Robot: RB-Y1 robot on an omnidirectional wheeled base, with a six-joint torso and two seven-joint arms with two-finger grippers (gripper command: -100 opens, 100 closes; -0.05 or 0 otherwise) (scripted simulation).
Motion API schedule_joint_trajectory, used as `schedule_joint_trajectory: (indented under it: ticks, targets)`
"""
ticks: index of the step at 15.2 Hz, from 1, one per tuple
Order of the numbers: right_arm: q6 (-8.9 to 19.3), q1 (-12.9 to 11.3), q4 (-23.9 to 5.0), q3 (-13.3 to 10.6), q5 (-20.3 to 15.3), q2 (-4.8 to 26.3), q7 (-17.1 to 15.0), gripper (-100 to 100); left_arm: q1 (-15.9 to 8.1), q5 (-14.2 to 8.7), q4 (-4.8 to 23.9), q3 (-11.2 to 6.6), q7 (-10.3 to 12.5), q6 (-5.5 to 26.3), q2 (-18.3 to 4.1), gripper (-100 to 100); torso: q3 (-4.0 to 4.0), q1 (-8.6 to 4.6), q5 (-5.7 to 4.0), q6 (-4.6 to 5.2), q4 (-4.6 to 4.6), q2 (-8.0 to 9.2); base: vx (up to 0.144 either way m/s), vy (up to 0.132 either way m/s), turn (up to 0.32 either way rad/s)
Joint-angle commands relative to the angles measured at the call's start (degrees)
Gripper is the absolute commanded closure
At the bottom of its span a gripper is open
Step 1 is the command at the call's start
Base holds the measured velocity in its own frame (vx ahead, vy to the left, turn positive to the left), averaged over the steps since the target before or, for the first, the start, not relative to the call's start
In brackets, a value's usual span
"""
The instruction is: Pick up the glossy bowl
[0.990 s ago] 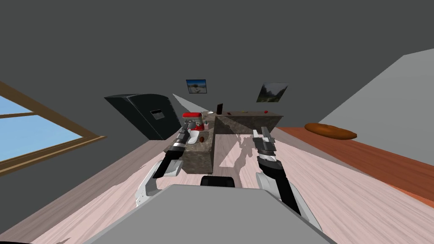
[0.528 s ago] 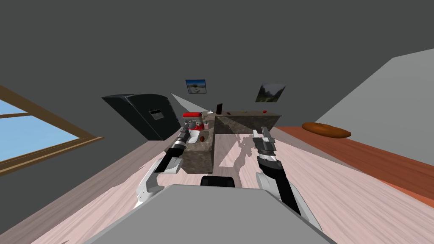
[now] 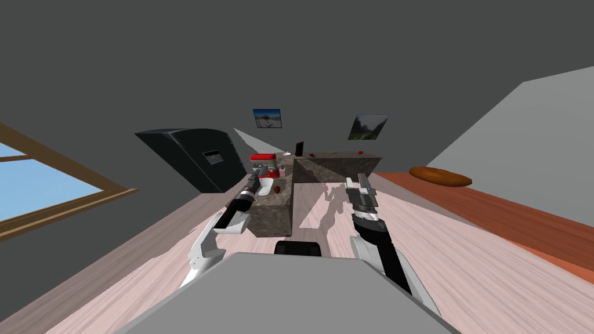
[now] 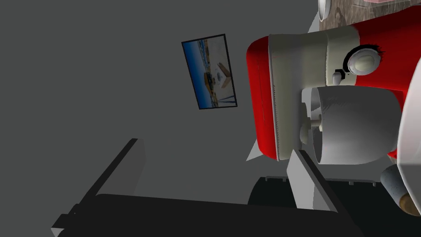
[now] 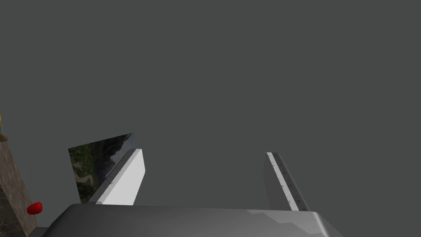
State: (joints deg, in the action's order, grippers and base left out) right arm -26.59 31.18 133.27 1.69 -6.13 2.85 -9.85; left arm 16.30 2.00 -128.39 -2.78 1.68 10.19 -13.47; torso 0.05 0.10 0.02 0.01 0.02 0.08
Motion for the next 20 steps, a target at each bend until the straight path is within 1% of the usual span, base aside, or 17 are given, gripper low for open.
schedule_joint_trajectory:
  ticks: [1,2,3,4,6,7,8,10,11,12,14,15,16,18,19,20]
  targets:
    - [0.00,0.00,0.00,0.00,0.00,0.00,0.00,0,-0.56,-0.37,-0.10,-0.31,0.40,2.86,-0.35,-100,0.00,0.00,0.00,0.00,0.00,0.00,-0.031,0.025,-0.048]
    - [0.00,0.00,0.00,0.00,0.00,0.00,0.00,0,-0.56,-0.37,-0.10,-0.31,0.40,4.10,-0.35,-100,0.01,0.01,0.00,-0.01,0.00,0.02,-0.024,0.018,-0.019]
    - [0.00,0.00,0.00,0.00,0.00,0.00,0.00,0,-0.56,-0.37,-0.10,-0.31,0.40,4.22,-0.35,-100,0.01,0.00,0.01,-0.01,0.00,0.01,-0.013,0.010,0.003]
    - [0.00,0.00,0.00,0.00,0.00,0.00,0.00,0,-1.60,-0.82,-0.08,-0.68,0.84,6.14,-0.69,-100,0.00,-0.02,0.00,-0.02,0.00,-0.01,-0.019,0.016,-0.045]
    - [0.00,0.00,0.00,0.00,0.00,0.00,0.00,0,-1.60,-0.82,-0.08,-0.68,0.84,8.24,-0.69,-100,0.00,0.00,0.00,0.00,0.00,-0.01,-0.022,0.020,-0.034]
    - [0.00,0.00,0.00,0.00,0.00,0.00,0.00,0,-1.60,-0.82,-0.08,-0.68,0.84,8.31,-0.69,-100,0.00,0.00,0.00,-0.01,0.00,-0.01,-0.012,0.011,0.004]
    - [0.00,0.00,0.00,0.00,0.00,0.00,0.00,0,-2.65,-1.27,-0.06,-1.07,1.30,10.28,-0.98,-100,-0.01,-0.02,0.00,-0.02,0.00,-0.02,-0.017,0.016,-0.041]
    - [0.00,0.00,0.00,0.00,0.00,0.00,0.00,0,-2.65,-1.27,-0.06,-1.07,1.30,12.47,-0.98,-100,-0.01,0.00,0.00,-0.01,0.00,-0.01,-0.020,0.019,-0.036]
    - [0.00,0.00,0.00,0.00,0.00,0.00,0.00,0,-2.65,-1.27,-0.06,-1.07,1.30,12.48,-0.98,-100,-0.01,0.00,0.00,-0.01,0.00,-0.02,-0.012,0.012,0.002]
    - [0.00,0.00,0.00,0.00,0.00,0.00,0.00,0,-3.72,-1.73,-0.02,-1.45,1.76,14.64,-1.24,-100,-0.02,-0.02,0.00,-0.01,-0.01,-0.03,-0.020,0.018,-0.038]
    - [0.00,0.00,0.00,0.00,0.00,0.00,0.00,0,-3.72,-1.73,-0.02,-1.45,1.76,16.74,-1.24,-100,-0.01,0.01,0.00,-0.01,0.00,-0.01,-0.022,0.024,-0.038]
    - [0.00,0.00,0.00,0.00,0.00,0.00,0.00,0,-3.72,-1.73,-0.02,-1.45,1.76,16.74,-1.24,-100,-0.01,0.01,0.01,-0.01,0.00,-0.01,-0.012,0.012,-0.002]
    - [0.00,0.00,0.00,0.00,0.00,0.00,0.00,0,-4.79,-2.19,0.02,-1.84,2.22,18.74,-1.47,-100,-0.01,-0.01,0.00,-0.02,-0.01,-0.03,-0.015,0.014,-0.034]
    - [0.00,0.00,0.00,0.00,0.00,0.00,0.00,0,-4.79,-2.19,0.02,-1.84,2.22,20.94,-1.47,-100,-0.02,-0.01,0.00,0.00,-0.01,-0.03,-0.016,0.019,-0.040]
    - [0.00,0.00,0.00,0.00,0.00,0.00,0.00,0,-4.79,-2.19,0.02,-1.84,2.22,21.04,-1.47,-100,-0.02,0.00,0.00,-0.01,-0.01,-0.03,-0.010,0.014,-0.005]
    - [0.00,0.00,0.00,0.00,0.00,0.00,0.00,0,-5.88,-2.65,0.07,-2.24,2.69,22.91,-1.66,-100,-0.02,-0.01,0.00,-0.02,-0.01,-0.04,-0.017,0.021,-0.035]
